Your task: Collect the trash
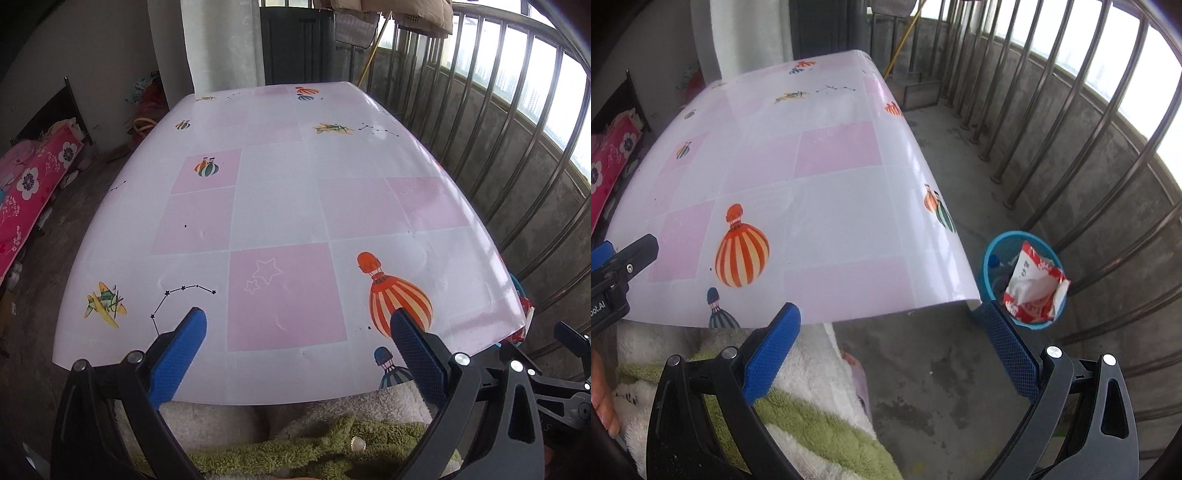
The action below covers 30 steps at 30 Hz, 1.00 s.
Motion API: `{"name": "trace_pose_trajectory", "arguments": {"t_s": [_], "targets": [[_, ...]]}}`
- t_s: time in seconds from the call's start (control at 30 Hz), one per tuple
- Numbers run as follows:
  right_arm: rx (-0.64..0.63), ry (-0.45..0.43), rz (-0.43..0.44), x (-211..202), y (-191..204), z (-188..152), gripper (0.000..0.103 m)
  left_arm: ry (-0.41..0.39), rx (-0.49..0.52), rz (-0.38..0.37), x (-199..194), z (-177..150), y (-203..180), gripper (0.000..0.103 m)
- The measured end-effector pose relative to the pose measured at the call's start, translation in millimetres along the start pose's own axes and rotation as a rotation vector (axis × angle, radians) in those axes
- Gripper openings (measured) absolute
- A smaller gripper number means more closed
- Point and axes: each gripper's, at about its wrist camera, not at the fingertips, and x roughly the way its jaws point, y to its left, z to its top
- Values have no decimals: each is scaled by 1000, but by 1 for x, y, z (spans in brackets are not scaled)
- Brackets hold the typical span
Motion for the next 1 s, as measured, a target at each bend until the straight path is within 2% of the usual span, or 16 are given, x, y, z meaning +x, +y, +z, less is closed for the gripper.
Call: {"name": "trace_pose_trajectory", "arguments": {"t_s": [0.47, 1.0], "targets": [[12, -19, -82, -1, -19, -6, 95, 25, 59, -48, 3, 3, -27, 98], [29, -10, -99, 1, -25, -9, 95, 28, 75, -67, 3, 5, -36, 98]]}}
